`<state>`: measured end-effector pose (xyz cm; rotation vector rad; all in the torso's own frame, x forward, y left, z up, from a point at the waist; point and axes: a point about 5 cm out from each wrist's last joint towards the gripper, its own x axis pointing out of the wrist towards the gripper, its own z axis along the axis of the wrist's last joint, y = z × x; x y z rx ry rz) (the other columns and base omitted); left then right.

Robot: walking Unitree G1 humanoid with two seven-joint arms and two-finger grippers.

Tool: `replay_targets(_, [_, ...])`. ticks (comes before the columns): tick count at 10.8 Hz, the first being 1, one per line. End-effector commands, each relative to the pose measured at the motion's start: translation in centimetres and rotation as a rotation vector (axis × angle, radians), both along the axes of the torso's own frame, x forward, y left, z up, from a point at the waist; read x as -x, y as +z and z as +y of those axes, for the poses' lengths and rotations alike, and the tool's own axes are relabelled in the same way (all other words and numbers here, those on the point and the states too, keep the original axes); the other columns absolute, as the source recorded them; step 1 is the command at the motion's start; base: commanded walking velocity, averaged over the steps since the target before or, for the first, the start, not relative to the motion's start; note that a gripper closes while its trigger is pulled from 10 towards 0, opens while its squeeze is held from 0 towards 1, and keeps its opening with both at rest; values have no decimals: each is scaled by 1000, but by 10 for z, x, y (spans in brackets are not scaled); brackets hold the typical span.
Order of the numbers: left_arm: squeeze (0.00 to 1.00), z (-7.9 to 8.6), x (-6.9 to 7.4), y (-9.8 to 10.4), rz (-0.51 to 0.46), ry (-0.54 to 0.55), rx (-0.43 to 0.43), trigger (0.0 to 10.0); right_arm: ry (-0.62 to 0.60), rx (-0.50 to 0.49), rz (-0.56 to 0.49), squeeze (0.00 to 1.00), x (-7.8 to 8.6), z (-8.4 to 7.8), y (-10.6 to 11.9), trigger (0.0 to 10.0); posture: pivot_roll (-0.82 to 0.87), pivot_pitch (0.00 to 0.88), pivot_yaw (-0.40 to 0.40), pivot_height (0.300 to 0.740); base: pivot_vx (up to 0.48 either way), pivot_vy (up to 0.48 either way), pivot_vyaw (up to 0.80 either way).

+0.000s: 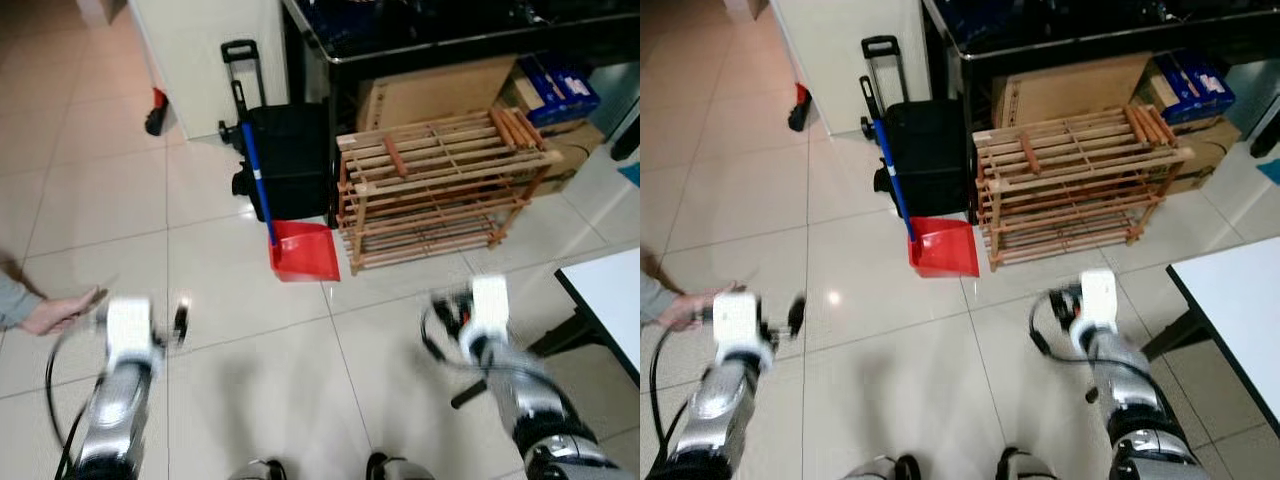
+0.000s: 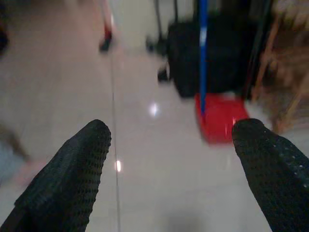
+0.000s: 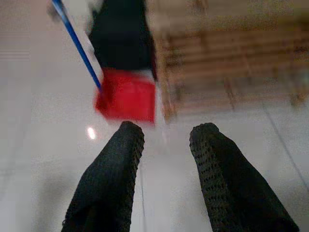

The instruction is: Picking trash to rubbish bin

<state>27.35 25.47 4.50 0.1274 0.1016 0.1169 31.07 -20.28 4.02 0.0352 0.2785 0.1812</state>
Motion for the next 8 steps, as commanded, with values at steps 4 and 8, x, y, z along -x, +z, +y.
replay_targets(4, [0, -29, -37, 99, -359, -34, -43, 10000, 61, -95, -254, 0, -25, 25, 72, 10000, -130, 141, 79, 740, 0, 0, 0])
replay_targets(8, [0, -55, -37, 122, -388, -91, 33, 10000, 64, -138, -263, 0, -25, 36, 89, 10000, -129, 140, 78, 740, 0, 0, -788])
